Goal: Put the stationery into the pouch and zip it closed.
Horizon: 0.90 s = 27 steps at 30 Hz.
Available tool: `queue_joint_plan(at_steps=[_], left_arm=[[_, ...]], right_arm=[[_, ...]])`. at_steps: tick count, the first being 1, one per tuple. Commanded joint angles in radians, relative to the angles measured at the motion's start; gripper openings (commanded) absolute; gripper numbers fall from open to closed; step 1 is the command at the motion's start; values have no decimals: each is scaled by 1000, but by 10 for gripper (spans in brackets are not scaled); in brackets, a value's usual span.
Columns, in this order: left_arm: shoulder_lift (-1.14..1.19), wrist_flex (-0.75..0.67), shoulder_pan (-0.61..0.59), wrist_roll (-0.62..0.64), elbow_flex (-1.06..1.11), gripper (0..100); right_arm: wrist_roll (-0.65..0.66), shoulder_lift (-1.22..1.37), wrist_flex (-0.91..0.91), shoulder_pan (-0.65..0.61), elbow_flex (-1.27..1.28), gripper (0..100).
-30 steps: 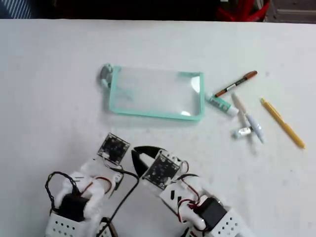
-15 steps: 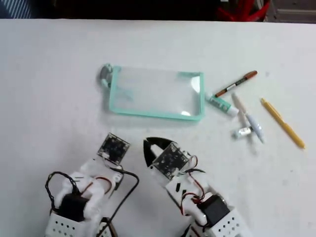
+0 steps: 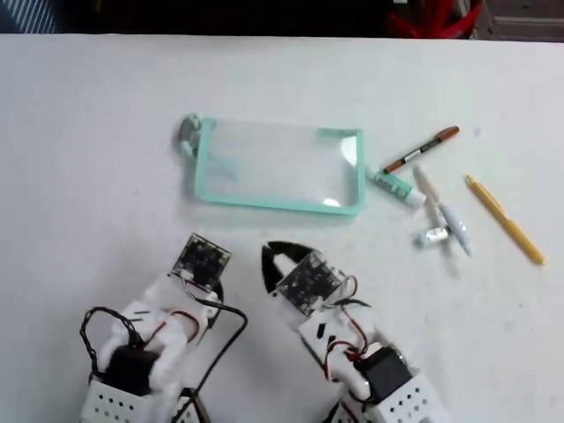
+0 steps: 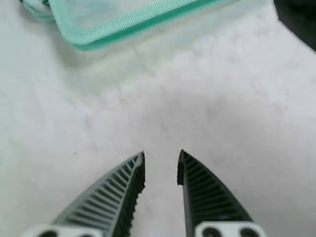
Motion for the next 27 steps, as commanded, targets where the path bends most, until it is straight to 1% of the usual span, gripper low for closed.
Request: queue_joint_plan(at_steps=[1,4,7,10,13,16,20,25,27], left_arm=[[-10,-26,5,-3,-25,121],[-10,61,-10,-8,-84,123],[-10,91,-53,-8,-140,123],[-10,86,-90,-8,-204,123],[-10,48,-111,-8,-269,123],[-10,11,-111,-8,-308,123],[-10,-81,-111,-8,-302,120],[-10,-153,-116,-8,-235,121],[-10,-155,-150,-8,-201,124]], right_arm=[[-5,-7,-2,111,9,98],[-11,-7,-2,176,9,202],[-121,-7,-10,213,9,266],[-215,-7,-48,263,9,268],[-255,-7,-74,314,9,269],[-259,-5,-85,338,9,269],[-259,-5,-87,338,9,269],[-259,-5,-81,338,9,269],[-259,-5,-81,338,9,269]])
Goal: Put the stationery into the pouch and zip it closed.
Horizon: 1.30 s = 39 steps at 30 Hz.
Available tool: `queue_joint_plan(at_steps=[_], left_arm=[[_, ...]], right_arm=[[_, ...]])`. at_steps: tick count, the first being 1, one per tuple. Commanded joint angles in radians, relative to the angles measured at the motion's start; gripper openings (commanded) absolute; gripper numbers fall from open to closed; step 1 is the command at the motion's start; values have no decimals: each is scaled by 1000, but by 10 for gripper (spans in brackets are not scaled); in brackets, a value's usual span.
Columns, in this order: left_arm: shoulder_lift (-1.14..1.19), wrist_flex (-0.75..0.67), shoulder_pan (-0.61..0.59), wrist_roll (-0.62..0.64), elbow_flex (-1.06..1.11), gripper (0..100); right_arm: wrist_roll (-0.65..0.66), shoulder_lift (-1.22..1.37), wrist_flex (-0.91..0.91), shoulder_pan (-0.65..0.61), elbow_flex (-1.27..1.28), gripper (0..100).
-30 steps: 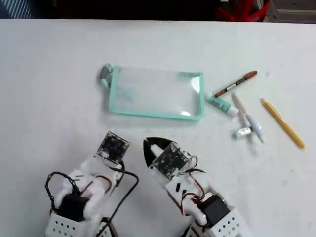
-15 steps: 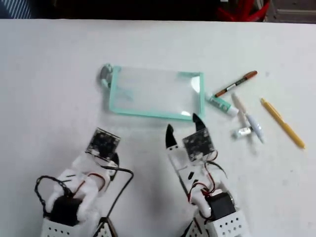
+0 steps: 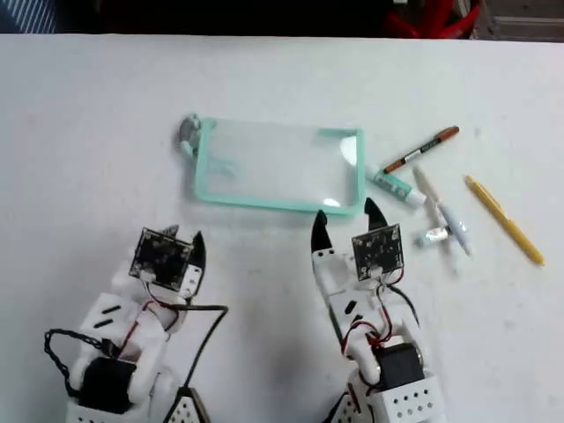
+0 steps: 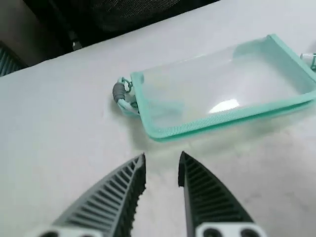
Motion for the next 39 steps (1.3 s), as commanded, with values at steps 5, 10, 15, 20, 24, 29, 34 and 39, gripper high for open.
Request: queue_joint_plan(at_steps=[5,10,15,20,24,29,34,39], left_arm=[[-1,-48,-166,-143,66,124],[-1,-74,-168,-167,68,120],[-1,-112,-180,-201,49,120],[4,-135,-166,-201,-69,120],[44,-135,-96,-199,-147,120],[394,-199,-54,-196,-302,120],[897,-207,-56,-58,-603,120],[1122,-215,-56,103,-723,120]], right_arm=[[-8,-5,-15,10,8,269],[-8,-5,-15,8,8,269],[-8,-5,-15,7,8,269],[-8,-4,-15,5,8,269],[-8,-4,-15,5,8,269],[-8,-4,-15,5,8,269],[-8,-4,-15,5,8,269],[-8,-4,-15,5,8,269]])
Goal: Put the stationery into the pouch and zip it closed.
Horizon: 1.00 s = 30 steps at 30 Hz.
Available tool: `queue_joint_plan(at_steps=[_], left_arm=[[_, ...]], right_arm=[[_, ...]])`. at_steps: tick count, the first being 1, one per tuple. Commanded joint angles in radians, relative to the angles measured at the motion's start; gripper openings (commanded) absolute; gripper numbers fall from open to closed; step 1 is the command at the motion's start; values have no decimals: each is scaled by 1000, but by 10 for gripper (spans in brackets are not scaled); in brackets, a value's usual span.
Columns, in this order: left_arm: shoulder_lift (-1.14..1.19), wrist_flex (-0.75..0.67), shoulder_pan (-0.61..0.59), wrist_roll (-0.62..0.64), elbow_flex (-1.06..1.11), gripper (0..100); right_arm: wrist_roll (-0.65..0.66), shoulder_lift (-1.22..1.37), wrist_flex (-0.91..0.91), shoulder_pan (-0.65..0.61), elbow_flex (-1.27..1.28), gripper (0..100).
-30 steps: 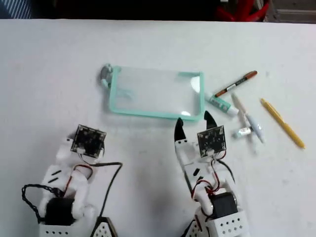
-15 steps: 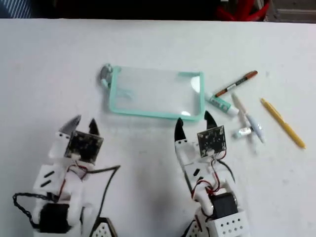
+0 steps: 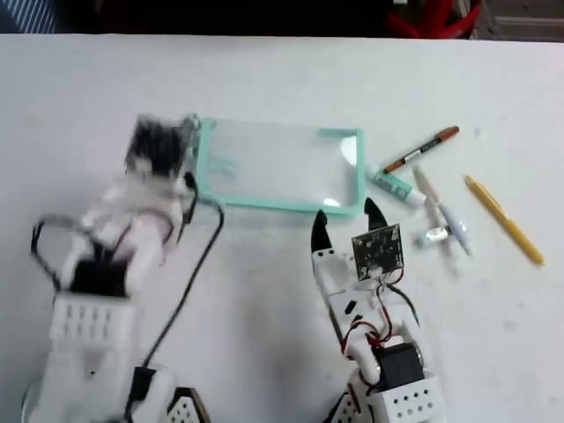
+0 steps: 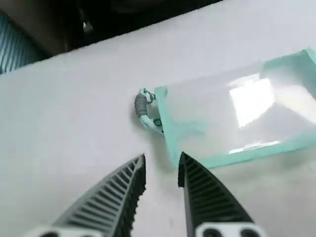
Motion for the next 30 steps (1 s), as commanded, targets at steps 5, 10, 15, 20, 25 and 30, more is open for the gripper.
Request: queue_joint_plan(at_steps=[5,10,15,20,25,30], left_arm=[[170,-75,16,48,-38,120],[113,-267,16,48,146,120],[-13,-387,16,48,295,120],[-111,-390,4,55,350,120],[-41,-399,-1,49,321,121],[291,-391,-39,55,153,120]], right_arm=[[-8,-4,-15,4,8,269],[-8,-5,-16,4,8,269],[-3,-5,-15,4,8,269],[0,-5,-15,2,8,269],[0,-7,-15,2,8,269],[2,-7,-13,2,8,269]])
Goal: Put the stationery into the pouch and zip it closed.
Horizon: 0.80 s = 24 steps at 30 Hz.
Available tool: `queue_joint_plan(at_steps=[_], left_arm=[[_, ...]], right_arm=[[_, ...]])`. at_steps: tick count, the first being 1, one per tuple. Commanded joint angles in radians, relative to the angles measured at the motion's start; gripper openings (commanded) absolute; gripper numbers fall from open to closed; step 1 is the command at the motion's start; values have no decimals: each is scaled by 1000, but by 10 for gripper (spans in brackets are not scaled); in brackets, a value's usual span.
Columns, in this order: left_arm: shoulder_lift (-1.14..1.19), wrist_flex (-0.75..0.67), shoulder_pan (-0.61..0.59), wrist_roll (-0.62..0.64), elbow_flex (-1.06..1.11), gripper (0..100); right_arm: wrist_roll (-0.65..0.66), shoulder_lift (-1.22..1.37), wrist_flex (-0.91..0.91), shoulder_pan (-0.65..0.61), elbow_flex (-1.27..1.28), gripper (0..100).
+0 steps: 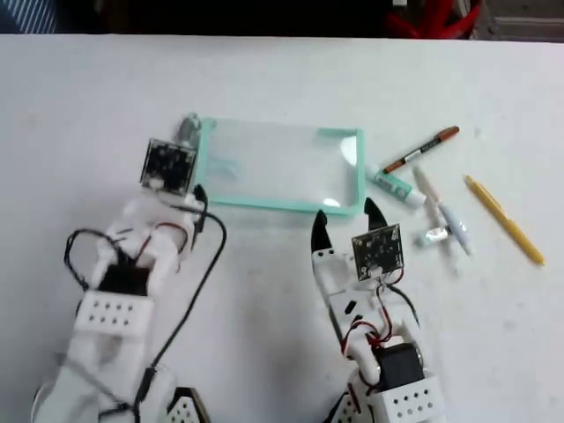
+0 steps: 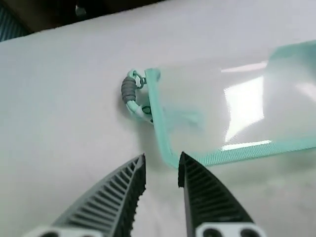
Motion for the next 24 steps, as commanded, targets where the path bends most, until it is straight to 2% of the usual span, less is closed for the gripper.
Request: queue_joint_plan(at_steps=[1,5,8,11,16,17,21,24], left_arm=[[318,-17,-67,-2,-204,120],[524,-12,-110,60,-319,124],[538,21,-87,110,-339,129],[544,31,-59,181,-339,195],[547,26,-27,569,-339,386],[547,25,-18,601,-341,413],[593,25,4,603,-414,400],[740,25,-13,608,-522,394]], right_arm=[[2,-7,-13,2,8,269],[2,-7,2,5,8,269],[3,-7,2,5,8,269],[3,-7,2,5,8,269],[3,-7,2,4,8,269],[3,-7,2,4,8,269],[3,-7,2,4,8,269],[3,-7,5,4,8,269]])
